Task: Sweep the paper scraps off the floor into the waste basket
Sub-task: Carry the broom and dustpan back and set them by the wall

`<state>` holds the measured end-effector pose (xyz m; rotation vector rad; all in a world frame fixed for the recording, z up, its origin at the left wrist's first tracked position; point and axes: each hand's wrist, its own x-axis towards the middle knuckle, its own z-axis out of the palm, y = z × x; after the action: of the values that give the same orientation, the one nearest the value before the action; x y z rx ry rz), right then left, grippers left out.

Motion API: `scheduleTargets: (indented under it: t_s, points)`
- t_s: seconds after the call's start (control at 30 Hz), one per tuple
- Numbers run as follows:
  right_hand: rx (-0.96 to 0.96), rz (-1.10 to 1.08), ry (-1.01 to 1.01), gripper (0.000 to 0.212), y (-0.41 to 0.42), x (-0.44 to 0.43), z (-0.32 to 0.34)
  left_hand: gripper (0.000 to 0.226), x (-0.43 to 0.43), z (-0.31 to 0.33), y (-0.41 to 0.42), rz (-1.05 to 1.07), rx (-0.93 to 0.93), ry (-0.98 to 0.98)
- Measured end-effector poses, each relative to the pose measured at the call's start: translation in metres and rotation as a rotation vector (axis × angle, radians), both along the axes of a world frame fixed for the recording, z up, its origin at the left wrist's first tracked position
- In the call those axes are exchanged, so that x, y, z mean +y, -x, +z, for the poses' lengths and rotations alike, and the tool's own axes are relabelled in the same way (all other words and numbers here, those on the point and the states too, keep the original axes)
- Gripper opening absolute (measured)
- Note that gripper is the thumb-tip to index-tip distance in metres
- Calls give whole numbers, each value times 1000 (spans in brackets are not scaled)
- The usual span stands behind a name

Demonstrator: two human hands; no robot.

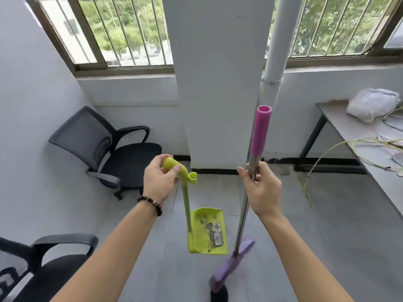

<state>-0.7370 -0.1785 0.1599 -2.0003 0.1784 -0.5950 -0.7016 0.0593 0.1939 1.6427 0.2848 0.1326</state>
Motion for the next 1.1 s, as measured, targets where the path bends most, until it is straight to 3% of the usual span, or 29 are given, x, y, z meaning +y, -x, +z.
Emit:
scheduleTargets:
  t_s: [0.27, 0.53, 0.87, 1.1]
  points:
    - [31, 3, 127, 37, -178, 21, 20, 27, 22, 9, -177, 19, 12, 67]
    - [143, -164, 180, 36, -324, 20, -25, 23, 18, -54, -365, -118, 118, 54]
    - [304, -394, 186, 39, -491, 33, -42, 20, 5, -123, -590, -550, 375, -224]
    - [390, -523, 165, 50, -549, 5, -59, 21, -46, -165, -664, -880, 492, -387]
